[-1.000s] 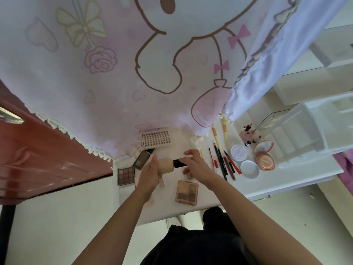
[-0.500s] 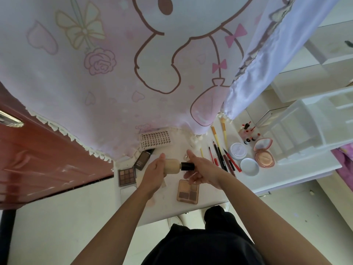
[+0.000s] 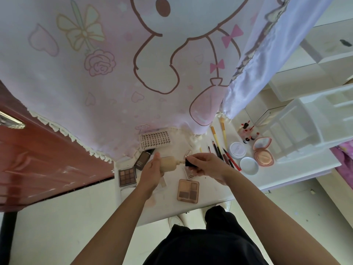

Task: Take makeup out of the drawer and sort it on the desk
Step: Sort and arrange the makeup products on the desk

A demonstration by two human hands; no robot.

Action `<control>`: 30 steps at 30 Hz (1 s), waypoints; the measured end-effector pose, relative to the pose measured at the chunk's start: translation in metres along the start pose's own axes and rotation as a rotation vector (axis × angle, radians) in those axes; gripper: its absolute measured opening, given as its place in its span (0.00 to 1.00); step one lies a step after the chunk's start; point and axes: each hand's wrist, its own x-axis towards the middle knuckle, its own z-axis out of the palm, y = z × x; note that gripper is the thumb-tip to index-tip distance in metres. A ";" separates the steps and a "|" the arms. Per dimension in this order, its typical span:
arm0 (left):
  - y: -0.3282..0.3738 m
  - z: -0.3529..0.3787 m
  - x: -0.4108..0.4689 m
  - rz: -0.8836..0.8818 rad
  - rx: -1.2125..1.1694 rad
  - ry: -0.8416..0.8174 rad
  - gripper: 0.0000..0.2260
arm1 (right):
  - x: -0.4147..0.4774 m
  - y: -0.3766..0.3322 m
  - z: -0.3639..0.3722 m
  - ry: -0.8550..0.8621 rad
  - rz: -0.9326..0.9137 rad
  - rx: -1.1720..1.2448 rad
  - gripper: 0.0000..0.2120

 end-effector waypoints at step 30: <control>-0.030 0.052 0.058 0.071 0.132 -0.035 0.16 | 0.001 0.070 -0.078 0.459 0.014 0.599 0.18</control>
